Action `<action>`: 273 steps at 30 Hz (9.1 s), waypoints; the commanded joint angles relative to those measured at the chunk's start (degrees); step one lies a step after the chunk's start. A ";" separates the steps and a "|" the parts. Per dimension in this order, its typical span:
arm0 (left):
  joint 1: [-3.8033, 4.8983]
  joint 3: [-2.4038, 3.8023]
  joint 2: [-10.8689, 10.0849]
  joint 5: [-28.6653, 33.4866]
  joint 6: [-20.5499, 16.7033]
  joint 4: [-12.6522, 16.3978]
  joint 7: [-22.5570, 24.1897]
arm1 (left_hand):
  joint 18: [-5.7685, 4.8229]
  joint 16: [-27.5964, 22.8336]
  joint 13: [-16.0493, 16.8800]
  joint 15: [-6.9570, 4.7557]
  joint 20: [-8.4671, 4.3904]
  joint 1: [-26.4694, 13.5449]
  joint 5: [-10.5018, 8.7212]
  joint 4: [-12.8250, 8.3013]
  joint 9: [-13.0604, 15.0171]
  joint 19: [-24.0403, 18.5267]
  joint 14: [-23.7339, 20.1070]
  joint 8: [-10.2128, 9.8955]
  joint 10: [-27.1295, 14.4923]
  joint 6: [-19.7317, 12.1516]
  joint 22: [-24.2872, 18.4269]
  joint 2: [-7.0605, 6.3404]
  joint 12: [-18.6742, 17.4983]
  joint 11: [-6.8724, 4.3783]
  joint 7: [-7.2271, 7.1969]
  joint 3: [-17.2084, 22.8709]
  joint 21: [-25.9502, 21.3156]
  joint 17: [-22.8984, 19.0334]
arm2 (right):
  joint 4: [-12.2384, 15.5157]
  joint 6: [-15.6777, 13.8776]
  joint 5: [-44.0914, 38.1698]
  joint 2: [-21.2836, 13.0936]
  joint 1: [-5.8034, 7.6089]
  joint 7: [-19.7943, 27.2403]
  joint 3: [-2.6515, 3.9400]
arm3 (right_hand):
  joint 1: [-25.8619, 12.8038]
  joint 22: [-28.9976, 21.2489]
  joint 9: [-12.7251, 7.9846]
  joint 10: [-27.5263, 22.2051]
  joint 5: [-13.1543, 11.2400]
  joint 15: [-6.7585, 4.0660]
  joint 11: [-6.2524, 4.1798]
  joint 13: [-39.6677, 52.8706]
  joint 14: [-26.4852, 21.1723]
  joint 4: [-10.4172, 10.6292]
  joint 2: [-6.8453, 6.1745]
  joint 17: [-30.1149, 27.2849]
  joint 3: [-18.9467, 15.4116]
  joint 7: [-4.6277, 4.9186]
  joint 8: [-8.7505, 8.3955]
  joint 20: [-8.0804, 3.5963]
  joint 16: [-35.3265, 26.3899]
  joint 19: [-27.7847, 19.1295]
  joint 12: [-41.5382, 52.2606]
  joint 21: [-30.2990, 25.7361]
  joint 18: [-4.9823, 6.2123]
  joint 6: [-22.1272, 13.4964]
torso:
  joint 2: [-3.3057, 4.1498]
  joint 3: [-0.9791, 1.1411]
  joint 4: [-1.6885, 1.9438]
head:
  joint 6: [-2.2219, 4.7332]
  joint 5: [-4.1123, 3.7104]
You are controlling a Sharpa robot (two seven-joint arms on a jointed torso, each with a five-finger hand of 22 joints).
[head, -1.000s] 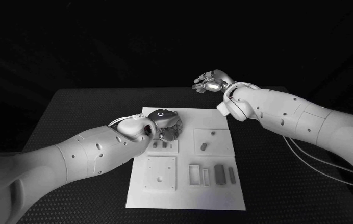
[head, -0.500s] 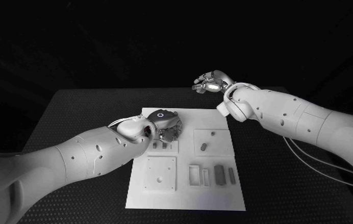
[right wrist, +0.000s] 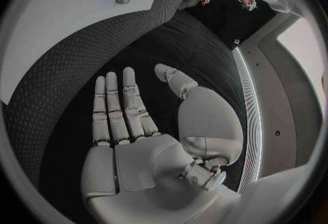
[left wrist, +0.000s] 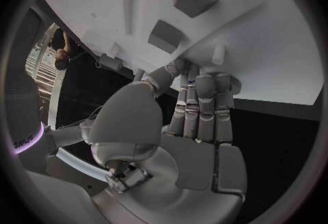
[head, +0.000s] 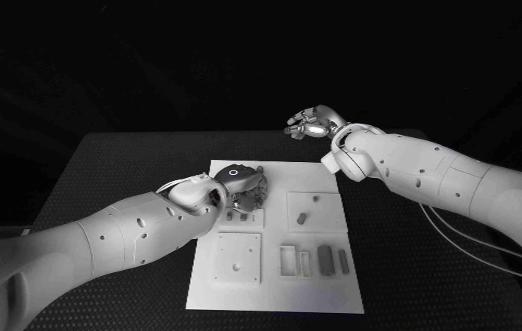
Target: Assemble the parts on the task board
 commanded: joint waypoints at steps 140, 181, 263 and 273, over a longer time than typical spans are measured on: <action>-2.08 4.03 -7.69 5.68 7.89 4.90 -2.20 | 1.08 0.45 0.89 -0.23 -3.17 0.00 0.33 -0.29 -0.31 1.38 1.35 0.31 1.35 0.70 0.88 0.60 -0.75 0.08 0.05 0.47 0.69 -0.52 | 0.31 0.41 -0.10 -0.96 -0.02 0.63 0.01 | 0.37 0.53 -0.26 -11.72 0.39 -0.11 4.32 -0.54 -0.23 0.14 0.23 0.20 -0.33 0.62 0.48 0.11 -0.47 0.05 0.61 -0.88 -0.36 0.29 | -0.01 0.09 -0.01 | -0.40 0.33; -2.08 4.14 -8.38 7.47 7.93 4.06 -3.32 | 1.23 0.37 0.97 0.22 -2.81 0.40 0.09 -0.55 -3.74 1.18 0.68 -5.00 0.75 -10.52 0.93 -2.18 -2.55 0.54 0.92 -0.40 0.42 -1.35 | 0.19 0.57 -0.09 -1.19 -0.03 0.62 0.01 | 0.38 0.64 -0.32 -11.75 0.38 -0.10 4.33 -0.63 -0.23 0.12 0.21 0.23 -0.34 0.63 0.50 0.11 -0.52 0.07 0.65 -1.02 -0.34 0.25 | -0.02 0.02 -0.01 | -0.25 0.11; 0.65 7.29 -21.42 75.11 8.18 11.80 9.61 | -0.49 -14.69 1.16 2.80 -0.31 -8.23 0.25 1.50 -2.62 -4.24 -4.50 0.14 -2.75 -9.40 -1.89 -0.54 -3.08 2.76 3.62 -5.33 -7.86 -8.06 | 24.17 5.18 -51.84 -18.15 -6.42 -7.68 -4.29 | 10.53 5.07 -0.37 9.77 -20.50 -7.78 0.34 0.68 18.63 1.59 -6.06 6.90 11.62 -3.29 4.48 -5.53 4.96 20.16 -21.78 4.25 1.27 8.90 | 0.05 0.00 0.00 | 0.51 -1.75; 0.65 7.29 -21.41 75.12 8.33 11.77 9.56 | -0.48 -14.82 1.16 2.82 -0.29 -8.38 0.24 1.53 -2.67 -4.18 -4.46 0.13 -2.83 -9.57 -1.91 -0.50 -3.10 2.79 3.69 -5.49 -7.96 -8.05 | 23.43 4.85 -53.83 -16.79 -6.83 -8.44 -4.53 | 11.18 5.45 -0.32 10.50 -20.73 -8.02 0.08 1.12 19.21 1.19 -5.05 7.53 12.39 -3.36 4.64 -5.79 5.17 20.71 -21.93 4.73 1.27 9.57 | 0.03 -0.02 0.01 | 0.32 -1.68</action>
